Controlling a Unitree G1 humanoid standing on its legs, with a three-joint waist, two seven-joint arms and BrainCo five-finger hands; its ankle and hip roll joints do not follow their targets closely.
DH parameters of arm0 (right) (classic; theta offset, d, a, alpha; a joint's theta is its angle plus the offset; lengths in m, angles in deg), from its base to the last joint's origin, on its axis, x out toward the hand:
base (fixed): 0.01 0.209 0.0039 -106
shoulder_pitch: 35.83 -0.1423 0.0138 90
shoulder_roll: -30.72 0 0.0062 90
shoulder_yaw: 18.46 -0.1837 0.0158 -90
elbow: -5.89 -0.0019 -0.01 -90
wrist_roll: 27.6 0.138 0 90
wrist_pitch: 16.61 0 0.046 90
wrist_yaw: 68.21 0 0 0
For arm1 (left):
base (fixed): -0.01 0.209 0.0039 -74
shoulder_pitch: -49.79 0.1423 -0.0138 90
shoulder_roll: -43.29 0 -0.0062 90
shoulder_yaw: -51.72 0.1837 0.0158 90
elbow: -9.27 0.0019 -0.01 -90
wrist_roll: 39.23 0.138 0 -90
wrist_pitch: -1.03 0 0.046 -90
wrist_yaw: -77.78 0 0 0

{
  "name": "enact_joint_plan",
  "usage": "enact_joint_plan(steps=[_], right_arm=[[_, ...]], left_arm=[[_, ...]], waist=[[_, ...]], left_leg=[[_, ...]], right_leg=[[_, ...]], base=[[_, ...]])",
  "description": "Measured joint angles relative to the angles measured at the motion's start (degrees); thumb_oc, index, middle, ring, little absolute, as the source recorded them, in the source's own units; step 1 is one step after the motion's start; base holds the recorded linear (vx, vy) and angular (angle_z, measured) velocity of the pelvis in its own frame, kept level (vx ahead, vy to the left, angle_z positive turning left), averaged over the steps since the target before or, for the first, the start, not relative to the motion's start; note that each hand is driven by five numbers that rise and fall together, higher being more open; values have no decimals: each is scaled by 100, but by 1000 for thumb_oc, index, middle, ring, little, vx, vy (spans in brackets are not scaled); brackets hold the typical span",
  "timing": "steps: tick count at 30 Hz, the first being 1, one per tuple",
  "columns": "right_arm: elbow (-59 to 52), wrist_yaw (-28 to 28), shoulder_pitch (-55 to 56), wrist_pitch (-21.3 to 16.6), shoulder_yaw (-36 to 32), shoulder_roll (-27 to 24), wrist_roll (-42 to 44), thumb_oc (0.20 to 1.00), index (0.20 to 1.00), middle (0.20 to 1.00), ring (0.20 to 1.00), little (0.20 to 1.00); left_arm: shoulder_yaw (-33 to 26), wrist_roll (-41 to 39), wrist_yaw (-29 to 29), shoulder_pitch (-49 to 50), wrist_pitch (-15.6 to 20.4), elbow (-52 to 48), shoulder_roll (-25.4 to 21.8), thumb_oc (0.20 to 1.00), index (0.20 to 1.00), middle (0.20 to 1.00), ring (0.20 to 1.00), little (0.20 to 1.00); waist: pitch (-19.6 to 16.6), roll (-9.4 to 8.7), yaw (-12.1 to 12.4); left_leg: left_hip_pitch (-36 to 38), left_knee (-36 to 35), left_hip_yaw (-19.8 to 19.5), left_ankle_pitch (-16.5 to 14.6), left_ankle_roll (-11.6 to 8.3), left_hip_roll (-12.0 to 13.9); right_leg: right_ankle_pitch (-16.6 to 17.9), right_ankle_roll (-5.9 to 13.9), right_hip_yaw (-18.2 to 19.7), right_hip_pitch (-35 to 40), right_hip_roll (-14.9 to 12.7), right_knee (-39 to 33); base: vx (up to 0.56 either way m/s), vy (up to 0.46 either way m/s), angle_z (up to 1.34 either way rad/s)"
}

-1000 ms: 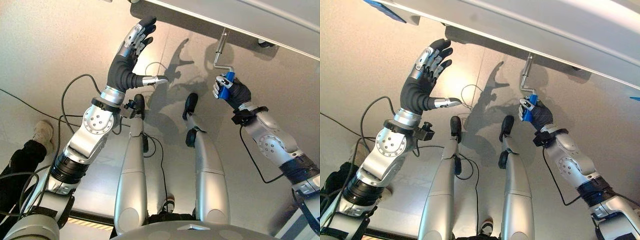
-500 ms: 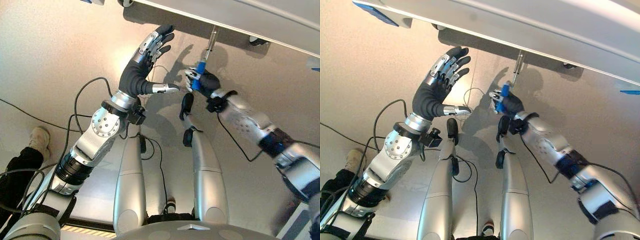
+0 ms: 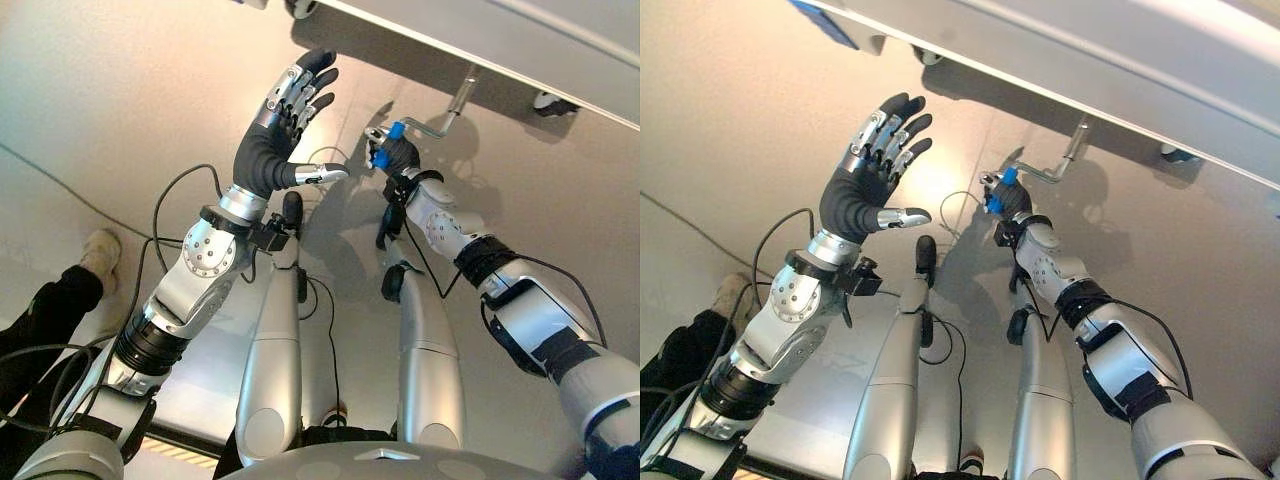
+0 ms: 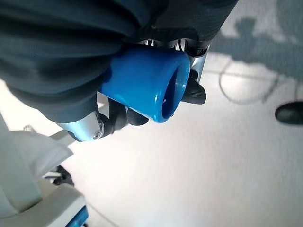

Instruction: Raise the hospital bed

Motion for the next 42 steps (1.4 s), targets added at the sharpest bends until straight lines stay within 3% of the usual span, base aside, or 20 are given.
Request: enact_joint_plan(steps=[5,16,25,28,33,36,42], right_arm=[[1561,-119,-728,51,-328,143,-598,200,200,200,200,200],[2620,-211,-810,174,-1150,-327,-1120,200,200,200,200,200],[2445,-146,-211,129,-1916,-620,-939,200,200,200,200,200],[2423,-114,141,69,-2125,-971,-879,200,200,200,200,200],[2185,12,236,-5,-2150,-906,-737,200,200,200,200,200],[1672,69,535,-111,-2232,-904,-531,200,200,200,200,200],[-415,33,1705,-398,-2269,-835,-399,200,200,200,200,200]], left_arm=[[105,0,29,75,53,-34,59,1000,1000,1000,1000,1000],[699,26,120,-544,22,22,113,1000,1000,1000,1000,1000],[733,132,89,-560,23,20,103,1000,1000,1000,1000,1000],[727,133,67,-538,23,21,92,1000,1000,1000,1000,1000],[704,133,38,-556,30,7,54,1000,1000,1000,1000,1000],[665,134,13,-530,27,11,52,1000,1000,1000,1000,1000],[197,135,14,-290,39,-38,67,1000,1000,1000,1000,1000]], waist=[[-14,250,176],[0,379,330],[0,380,130],[-1,378,-89],[-5,366,-298],[-5,359,-392],[-9,248,-768]], left_leg=[[-278,51,-49,16,41,-84],[-601,200,105,5,105,-122],[-582,289,466,-83,223,-167],[-564,316,524,-117,272,-192],[-353,314,748,-182,346,-207],[-320,324,808,-201,370,-186],[-167,260,965,-255,412,-160]], right_leg=[[-55,19,7,-254,-82,106],[-38,67,153,-634,-127,219],[50,181,530,-765,-138,204],[91,221,586,-737,-162,149],[170,304,843,-612,-141,54],[217,348,883,-556,-100,-62],[349,378,1027,-394,-40,-318]], base=[[24,25,9],[6,1,0],[-1,-8,-9],[-13,-24,-4],[-9,-10,-14],[-23,-43,-9],[-19,-31,-11]])
